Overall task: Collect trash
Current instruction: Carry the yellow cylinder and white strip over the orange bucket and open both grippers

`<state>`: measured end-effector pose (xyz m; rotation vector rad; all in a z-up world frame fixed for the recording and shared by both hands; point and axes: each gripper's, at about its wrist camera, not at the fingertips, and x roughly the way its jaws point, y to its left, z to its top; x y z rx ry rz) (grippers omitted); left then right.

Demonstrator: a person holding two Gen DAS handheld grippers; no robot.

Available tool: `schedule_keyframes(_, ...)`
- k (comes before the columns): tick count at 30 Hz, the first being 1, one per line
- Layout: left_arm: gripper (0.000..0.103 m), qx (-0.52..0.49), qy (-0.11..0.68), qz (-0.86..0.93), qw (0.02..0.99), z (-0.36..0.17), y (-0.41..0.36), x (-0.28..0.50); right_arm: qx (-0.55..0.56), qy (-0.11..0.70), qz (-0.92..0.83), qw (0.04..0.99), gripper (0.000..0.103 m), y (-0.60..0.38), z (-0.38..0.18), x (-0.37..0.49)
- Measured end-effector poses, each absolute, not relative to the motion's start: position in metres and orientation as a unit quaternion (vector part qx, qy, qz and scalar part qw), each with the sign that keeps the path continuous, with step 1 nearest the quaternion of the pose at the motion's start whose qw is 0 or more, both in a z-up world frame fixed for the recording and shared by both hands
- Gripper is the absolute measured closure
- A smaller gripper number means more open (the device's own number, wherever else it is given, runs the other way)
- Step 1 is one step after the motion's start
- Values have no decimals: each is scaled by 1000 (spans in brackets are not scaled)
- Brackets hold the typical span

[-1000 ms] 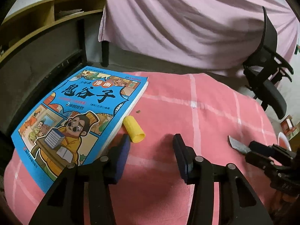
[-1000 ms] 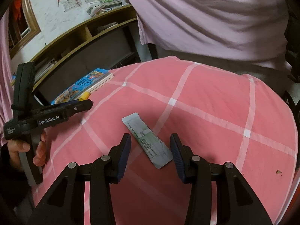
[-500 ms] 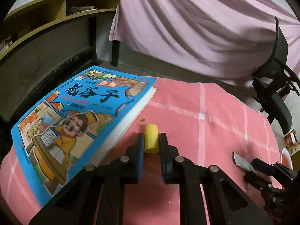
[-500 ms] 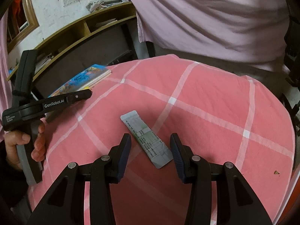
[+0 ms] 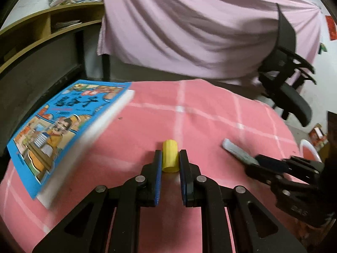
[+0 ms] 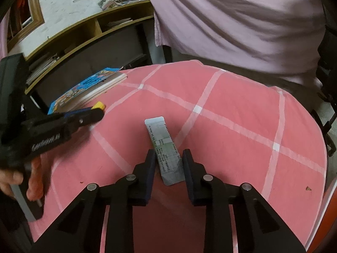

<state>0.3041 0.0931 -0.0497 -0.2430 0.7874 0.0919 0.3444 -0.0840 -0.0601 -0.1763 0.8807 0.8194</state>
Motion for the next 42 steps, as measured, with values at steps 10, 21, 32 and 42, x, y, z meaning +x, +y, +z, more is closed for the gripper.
schedule_keyframes(10,91,-128,267,5,955,-24,77,263,-106,320,330,882,83,-102,-37,294)
schedule_keyframes(21,91,-84,176,3,981,-5,51,231,-19,167,264,950,82,-162,-5,244)
schedule_keyframes(32,91,-38,103,-25,994,10,10,195,33,86,224,970,82,-210,15,210)
schedule_keyframes(42,91,-18,61,-63,996,32,-34,186,90,51,168,980,82,-255,26,202)
